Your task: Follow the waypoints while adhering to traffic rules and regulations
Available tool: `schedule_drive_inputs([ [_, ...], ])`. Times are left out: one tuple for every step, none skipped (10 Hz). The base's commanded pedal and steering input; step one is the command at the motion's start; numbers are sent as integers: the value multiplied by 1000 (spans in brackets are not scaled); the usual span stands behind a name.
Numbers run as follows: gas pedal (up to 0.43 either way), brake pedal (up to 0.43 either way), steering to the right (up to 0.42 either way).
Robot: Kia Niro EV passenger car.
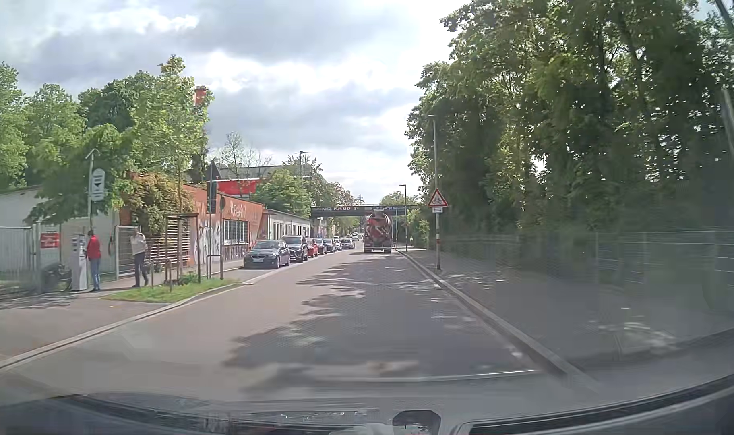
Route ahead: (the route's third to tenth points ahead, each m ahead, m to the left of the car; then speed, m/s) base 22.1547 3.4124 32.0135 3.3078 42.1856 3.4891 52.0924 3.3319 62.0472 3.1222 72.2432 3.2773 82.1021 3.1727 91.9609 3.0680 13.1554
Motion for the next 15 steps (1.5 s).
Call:
schedule_drive_inputs([
  [59,0,0],
  [59,0,0],
  [59,0,0],
  [59,0,0],
  [59,0,0],
  [59,0,0],
  [59,0,0],
  [59,0,1],
  [59,0,1],
  [59,0,1],
  [59,0,1],
  [59,0,1],
  [59,0,0],
  [59,0,0],
  [59,0,0],
])
